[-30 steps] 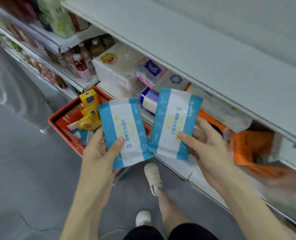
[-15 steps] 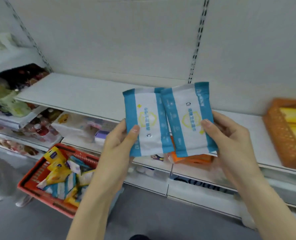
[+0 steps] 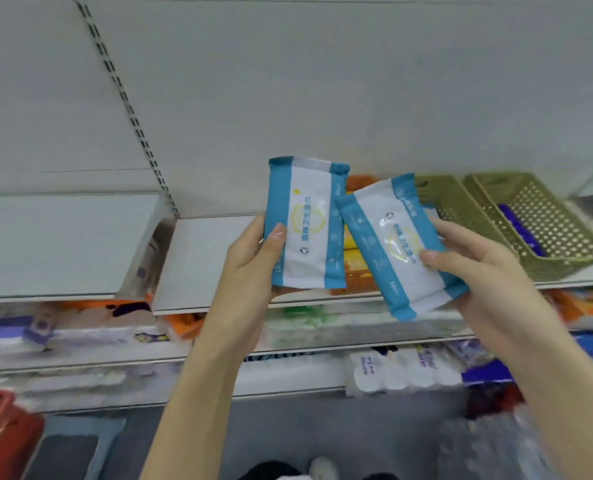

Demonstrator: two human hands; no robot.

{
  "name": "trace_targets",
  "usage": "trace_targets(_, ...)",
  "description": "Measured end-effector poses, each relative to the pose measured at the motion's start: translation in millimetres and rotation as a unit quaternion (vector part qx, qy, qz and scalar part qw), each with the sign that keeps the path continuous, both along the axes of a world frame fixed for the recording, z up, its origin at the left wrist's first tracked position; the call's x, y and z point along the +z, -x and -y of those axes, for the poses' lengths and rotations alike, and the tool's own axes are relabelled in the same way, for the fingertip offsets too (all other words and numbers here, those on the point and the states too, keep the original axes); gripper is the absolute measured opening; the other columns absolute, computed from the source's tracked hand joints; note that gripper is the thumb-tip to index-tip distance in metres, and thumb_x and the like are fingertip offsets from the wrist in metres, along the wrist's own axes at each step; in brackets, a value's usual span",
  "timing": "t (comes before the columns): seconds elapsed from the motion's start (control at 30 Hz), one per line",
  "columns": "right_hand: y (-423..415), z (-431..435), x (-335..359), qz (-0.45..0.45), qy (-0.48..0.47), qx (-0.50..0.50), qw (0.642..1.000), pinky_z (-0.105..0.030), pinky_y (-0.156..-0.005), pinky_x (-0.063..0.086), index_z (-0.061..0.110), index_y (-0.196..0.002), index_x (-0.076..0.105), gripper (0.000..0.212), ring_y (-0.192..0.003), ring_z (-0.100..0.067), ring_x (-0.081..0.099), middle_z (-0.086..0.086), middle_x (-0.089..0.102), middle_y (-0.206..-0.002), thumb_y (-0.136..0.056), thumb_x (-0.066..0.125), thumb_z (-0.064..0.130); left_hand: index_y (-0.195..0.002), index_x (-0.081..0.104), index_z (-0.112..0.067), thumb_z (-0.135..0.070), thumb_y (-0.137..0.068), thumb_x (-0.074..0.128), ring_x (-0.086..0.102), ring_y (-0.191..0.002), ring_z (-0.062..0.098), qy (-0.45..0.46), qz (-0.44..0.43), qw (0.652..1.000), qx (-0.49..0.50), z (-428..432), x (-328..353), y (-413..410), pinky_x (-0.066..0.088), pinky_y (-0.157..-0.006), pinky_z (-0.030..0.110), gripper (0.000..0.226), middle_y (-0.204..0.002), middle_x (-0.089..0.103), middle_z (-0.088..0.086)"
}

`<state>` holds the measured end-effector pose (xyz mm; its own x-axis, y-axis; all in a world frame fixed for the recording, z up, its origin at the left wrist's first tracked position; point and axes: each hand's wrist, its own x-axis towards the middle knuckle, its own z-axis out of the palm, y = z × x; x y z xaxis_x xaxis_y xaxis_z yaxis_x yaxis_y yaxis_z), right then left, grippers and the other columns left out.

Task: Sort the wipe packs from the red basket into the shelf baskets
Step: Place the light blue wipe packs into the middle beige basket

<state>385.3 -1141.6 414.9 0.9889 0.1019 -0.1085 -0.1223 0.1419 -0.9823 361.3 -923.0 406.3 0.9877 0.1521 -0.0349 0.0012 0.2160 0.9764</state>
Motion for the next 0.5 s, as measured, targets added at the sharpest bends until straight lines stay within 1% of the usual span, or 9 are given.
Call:
trace_targets(0.07, -3.9, 25.5, -5.5, -0.029, -0.001, -0.001, 1.000, -0.018, -0.061, 0.055, 0.017, -0.112, 0.066, 0.042, -0.083, -0.011, 0.071, 0.000, 0.075, -0.100, -0.076, 0.058, -0.004, -0.109, 0.062, -0.024, -0.016, -0.101, 0.038, 0.069, -0.090, 0.009, -0.007, -0.015, 1.000, -0.010, 22.9, -4.9, -12.3, 0.058, -0.072, 0.029, 0.026, -0.104, 0.074, -0.005)
trace_targets(0.17, -8.1, 54.8, -23.4, -0.057, -0.006, -0.035, 0.998, -0.020, -0.061, 0.056, 0.018, -0.112, 0.065, 0.047, -0.084, -0.014, 0.071, -0.002, 0.075, -0.100, -0.072, 0.064, -0.006, -0.107, 0.063, -0.021, -0.018, -0.100, 0.041, 0.070, -0.086, 0.009, -0.027, -0.044, 0.999, -0.009, 46.8, -18.1, -29.7, 0.058, -0.066, 0.023, 0.023, -0.102, 0.074, -0.003)
trace_targets(0.2, -9.4, 61.8, -30.3, -0.065, -0.004, -0.037, 0.997, -0.021, -0.063, 0.056, 0.019, -0.114, 0.064, 0.049, -0.088, -0.015, 0.071, -0.002, 0.074, -0.102, -0.073, 0.064, -0.008, -0.105, 0.063, -0.021, -0.018, -0.100, 0.041, 0.070, -0.084, 0.009, -0.035, -0.052, 0.998, -0.008, 52.8, -23.7, -35.1, 0.058, -0.067, 0.024, 0.023, -0.101, 0.074, -0.002)
trace_targets(0.27, -12.7, 71.7, -43.9, -0.080, 0.007, -0.030, 0.996, -0.023, -0.070, 0.056, 0.018, -0.117, 0.064, 0.050, -0.095, -0.017, 0.070, -0.003, 0.073, -0.105, -0.076, 0.064, -0.011, -0.104, 0.064, -0.019, -0.015, -0.099, 0.042, 0.070, -0.084, 0.012, -0.045, -0.071, 0.996, -0.010, 62.3, -35.0, -45.2, 0.057, -0.074, 0.032, 0.022, -0.101, 0.074, 0.001)
trace_targets(0.3, -16.3, 76.1, -50.6, -0.083, 0.013, -0.034, 0.996, -0.026, -0.075, 0.056, 0.017, -0.117, 0.064, 0.049, -0.098, -0.018, 0.069, -0.003, 0.073, -0.106, -0.077, 0.064, -0.011, -0.105, 0.064, -0.018, -0.015, -0.099, 0.043, 0.069, -0.085, 0.014, -0.048, -0.082, 0.995, -0.014, 66.7, -40.1, -50.6, 0.056, -0.078, 0.035, 0.022, -0.102, 0.074, 0.001)
trace_targets(0.37, -27.3, 85.2, -61.2, -0.080, 0.040, -0.076, 0.993, -0.032, -0.083, 0.055, 0.018, -0.108, 0.068, 0.039, -0.098, -0.020, 0.069, -0.002, 0.074, -0.103, -0.077, 0.068, -0.007, -0.105, 0.064, -0.018, -0.013, -0.097, 0.047, 0.069, -0.088, 0.017, -0.046, -0.102, 0.993, -0.023, 74.8, -50.3, -62.9, 0.056, -0.079, 0.034, 0.020, -0.103, 0.074, 0.003)
trace_targets(0.4, -34.6, 92.0, -66.2, -0.072, 0.070, -0.109, 0.989, -0.033, -0.082, 0.055, 0.020, -0.100, 0.071, 0.033, -0.096, -0.019, 0.069, -0.001, 0.074, -0.099, -0.077, 0.070, -0.004, -0.104, 0.064, -0.018, -0.012, -0.096, 0.050, 0.069, -0.090, 0.019, -0.044, -0.110, 0.993, -0.027, 78.6, -54.7, -69.7, 0.056, -0.078, 0.033, 0.017, -0.103, 0.073, 0.004)
trace_targets(0.43, -42.1, 100.3, -69.8, -0.062, 0.105, -0.140, 0.983, -0.029, -0.076, 0.055, 0.022, -0.093, 0.071, 0.028, -0.091, -0.017, 0.068, 0.000, 0.074, -0.095, -0.077, 0.072, -0.001, -0.102, 0.063, -0.018, -0.011, -0.093, 0.053, 0.069, -0.091, 0.022, -0.044, -0.118, 0.992, -0.031, 82.1, -58.6, -77.3, 0.057, -0.077, 0.032, 0.016, -0.103, 0.073, 0.005)
trace_targets(0.5, -59.0, 121.3, -74.4, -0.048, 0.156, -0.188, 0.969, -0.022, -0.064, 0.053, 0.024, -0.087, 0.070, 0.024, -0.084, -0.014, 0.066, -0.001, 0.072, -0.092, -0.078, 0.073, 0.002, -0.101, 0.062, -0.020, -0.009, -0.090, 0.057, 0.069, -0.093, 0.024, -0.045, -0.133, 0.989, -0.040, 89.5, -65.0, -95.6, 0.057, -0.079, 0.032, 0.016, -0.106, 0.072, 0.005)
